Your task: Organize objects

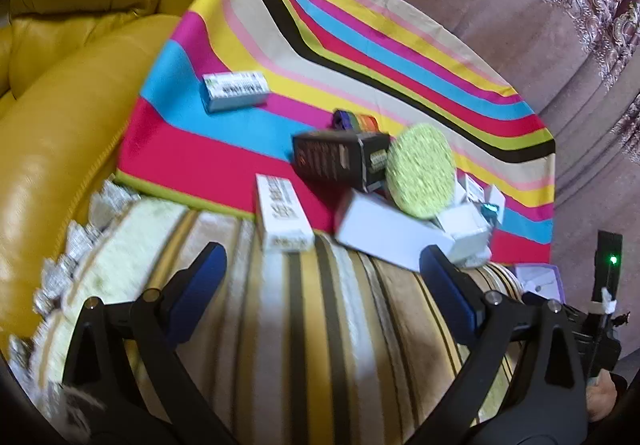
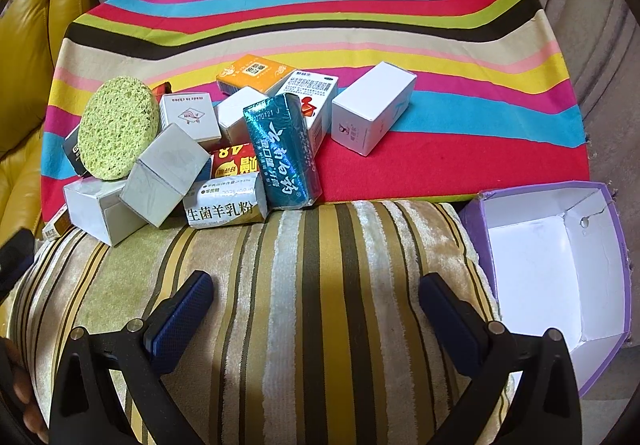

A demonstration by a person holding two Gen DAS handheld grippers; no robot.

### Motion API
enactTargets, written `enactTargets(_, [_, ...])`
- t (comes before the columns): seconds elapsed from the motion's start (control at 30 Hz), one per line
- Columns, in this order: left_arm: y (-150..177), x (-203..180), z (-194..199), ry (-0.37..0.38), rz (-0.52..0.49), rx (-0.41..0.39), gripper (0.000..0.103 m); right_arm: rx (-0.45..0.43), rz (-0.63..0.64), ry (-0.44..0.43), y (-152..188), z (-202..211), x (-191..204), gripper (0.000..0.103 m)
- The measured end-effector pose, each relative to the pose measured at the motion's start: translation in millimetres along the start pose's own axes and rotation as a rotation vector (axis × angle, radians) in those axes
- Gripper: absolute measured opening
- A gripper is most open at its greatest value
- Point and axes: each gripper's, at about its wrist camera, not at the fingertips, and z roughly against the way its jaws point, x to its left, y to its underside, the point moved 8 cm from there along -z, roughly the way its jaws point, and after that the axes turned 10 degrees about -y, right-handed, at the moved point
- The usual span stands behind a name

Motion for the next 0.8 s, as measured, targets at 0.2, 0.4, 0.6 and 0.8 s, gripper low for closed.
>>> enactTargets(0.2, [-31, 13, -3, -0.059, -0.04, -0.05, 0.098, 0.0, 0.067, -0.105, -3, 4, -4, 0.103])
enactTargets(0.4, [-55, 27, -20, -0.111, -0.085, -0.047, 0.098, -0.046, 0.042, -0.166, -10, 21, -14, 0.103])
enactTargets(0.6, [-77, 36, -40, -0.161, -0.136, -0.03, 0.098, -0.122, 0.01, -0.095, -40, 31, -44, 0.103])
enactTargets(0.8, [-94, 42, -65, -0.231, -0.22, -0.01, 0.095, -0.135, -0.068, -0.092, -65, 17, -66, 0.103])
